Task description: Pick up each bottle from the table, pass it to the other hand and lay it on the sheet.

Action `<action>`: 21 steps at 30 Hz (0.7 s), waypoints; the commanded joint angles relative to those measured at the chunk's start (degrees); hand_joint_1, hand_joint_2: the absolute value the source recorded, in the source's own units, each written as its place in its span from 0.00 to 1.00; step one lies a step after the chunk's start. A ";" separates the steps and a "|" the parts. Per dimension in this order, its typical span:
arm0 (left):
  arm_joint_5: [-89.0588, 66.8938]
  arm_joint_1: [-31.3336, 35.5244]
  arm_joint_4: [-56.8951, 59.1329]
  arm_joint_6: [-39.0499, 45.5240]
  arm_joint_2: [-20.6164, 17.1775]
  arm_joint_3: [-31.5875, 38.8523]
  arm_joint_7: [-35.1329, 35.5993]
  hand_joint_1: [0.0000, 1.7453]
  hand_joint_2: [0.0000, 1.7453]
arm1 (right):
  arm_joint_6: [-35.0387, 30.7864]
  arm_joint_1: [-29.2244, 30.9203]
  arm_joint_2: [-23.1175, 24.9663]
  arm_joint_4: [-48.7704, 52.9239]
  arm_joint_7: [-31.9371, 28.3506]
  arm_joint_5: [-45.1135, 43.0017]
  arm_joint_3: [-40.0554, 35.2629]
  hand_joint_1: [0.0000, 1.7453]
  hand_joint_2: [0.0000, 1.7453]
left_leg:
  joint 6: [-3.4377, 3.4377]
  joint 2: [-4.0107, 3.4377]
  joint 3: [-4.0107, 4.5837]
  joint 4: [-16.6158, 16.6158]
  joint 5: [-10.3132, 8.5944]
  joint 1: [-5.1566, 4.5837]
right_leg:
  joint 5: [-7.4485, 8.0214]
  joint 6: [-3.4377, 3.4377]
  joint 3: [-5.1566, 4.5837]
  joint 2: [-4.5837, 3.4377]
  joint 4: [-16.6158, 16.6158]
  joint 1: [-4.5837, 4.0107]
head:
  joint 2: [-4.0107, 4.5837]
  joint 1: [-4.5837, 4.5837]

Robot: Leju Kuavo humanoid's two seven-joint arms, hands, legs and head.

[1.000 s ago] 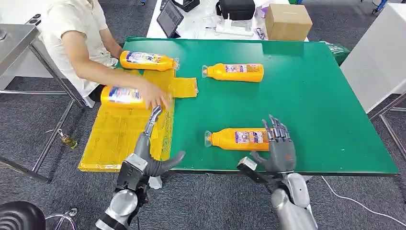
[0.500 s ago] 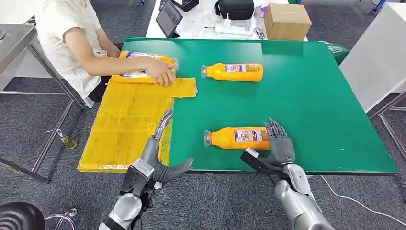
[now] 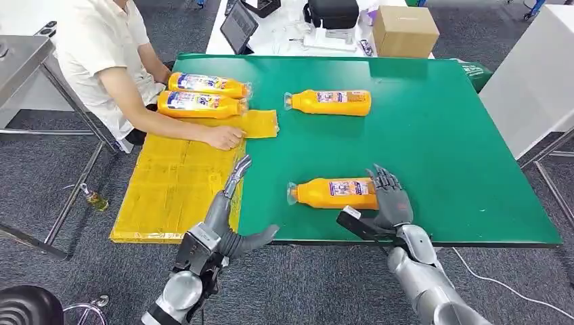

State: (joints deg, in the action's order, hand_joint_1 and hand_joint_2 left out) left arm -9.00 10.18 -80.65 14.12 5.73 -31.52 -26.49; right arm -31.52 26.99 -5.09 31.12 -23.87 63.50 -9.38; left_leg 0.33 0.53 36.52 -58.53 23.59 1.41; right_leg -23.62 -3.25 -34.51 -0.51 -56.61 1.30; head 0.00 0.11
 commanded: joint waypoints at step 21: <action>11.04 0.98 4.52 -2.77 3.19 2.60 2.26 0.00 1.00 | 10.86 1.44 0.57 -2.97 -8.36 -13.60 -4.09 1.00 1.00 | -0.06 -0.04 -0.56 0.08 0.05 0.04 | -0.05 0.13 0.58 0.00 0.13 -0.08 | 0.00 0.00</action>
State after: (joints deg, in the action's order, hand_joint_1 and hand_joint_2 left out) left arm -7.67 11.38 -80.52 12.90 5.75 -32.35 -26.29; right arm -24.59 33.01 -8.02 26.97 -21.87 63.51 -18.23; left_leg 0.33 0.45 36.16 -58.53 23.60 1.41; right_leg -23.61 -3.26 -34.16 -0.61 -56.60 1.31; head 0.00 0.11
